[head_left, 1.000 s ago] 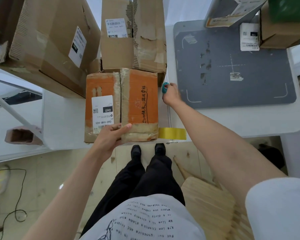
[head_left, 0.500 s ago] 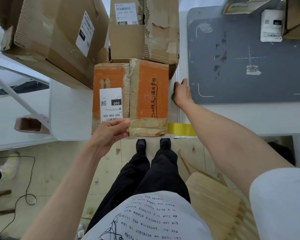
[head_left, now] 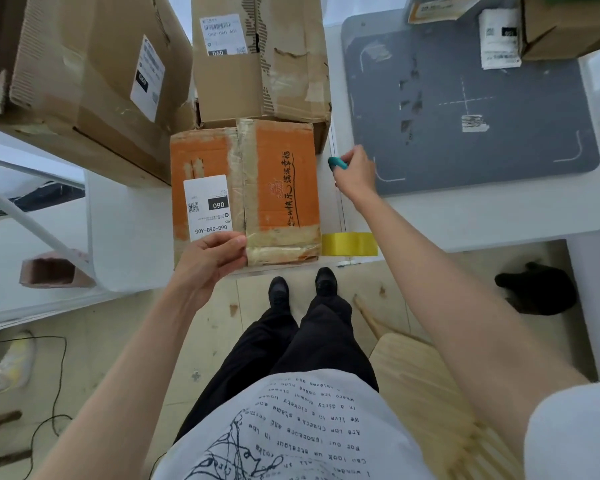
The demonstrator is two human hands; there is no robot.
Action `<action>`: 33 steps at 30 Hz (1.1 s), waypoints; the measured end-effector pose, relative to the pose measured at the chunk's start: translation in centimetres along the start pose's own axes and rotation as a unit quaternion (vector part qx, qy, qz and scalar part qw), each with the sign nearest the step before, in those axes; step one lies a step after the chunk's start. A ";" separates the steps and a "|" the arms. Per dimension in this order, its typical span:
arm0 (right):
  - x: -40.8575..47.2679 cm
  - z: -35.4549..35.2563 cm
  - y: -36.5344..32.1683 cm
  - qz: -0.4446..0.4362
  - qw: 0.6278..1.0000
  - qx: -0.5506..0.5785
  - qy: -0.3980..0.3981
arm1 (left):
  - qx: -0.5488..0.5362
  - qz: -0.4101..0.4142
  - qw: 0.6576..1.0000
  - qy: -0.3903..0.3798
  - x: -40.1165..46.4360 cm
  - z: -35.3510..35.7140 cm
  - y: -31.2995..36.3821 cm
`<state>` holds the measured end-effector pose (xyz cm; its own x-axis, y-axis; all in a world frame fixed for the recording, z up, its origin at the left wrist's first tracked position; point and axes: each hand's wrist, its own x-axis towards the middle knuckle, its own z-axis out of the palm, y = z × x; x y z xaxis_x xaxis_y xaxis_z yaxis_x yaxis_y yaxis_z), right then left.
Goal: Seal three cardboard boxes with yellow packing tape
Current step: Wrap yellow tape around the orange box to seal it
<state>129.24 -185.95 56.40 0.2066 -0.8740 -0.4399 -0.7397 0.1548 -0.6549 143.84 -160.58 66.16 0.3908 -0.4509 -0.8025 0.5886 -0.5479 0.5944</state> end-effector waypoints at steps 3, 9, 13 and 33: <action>-1.8 -1.4 -0.1 -0.001 0.998 0.067 0.012 | 0.035 0.020 0.999 0.020 0.0 0.0 0.0; -6.6 -3.9 -0.1 -0.025 0.986 0.163 0.015 | 0.156 0.085 0.979 0.095 -0.4 1.1 0.2; -9.1 -4.5 1.0 -0.019 0.981 0.193 0.021 | 0.296 0.150 0.932 0.144 -0.4 1.8 0.5; -16.3 -4.1 4.8 0.005 0.974 0.215 0.074 | 0.806 0.123 0.446 -0.368 7.6 19.8 5.2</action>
<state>119.66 -172.87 62.92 0.0837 -0.9232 -0.3751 -0.3977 0.3141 -0.8620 135.84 -180.81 64.17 -0.3847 -0.4206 -0.8216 -0.9148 0.0550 0.4002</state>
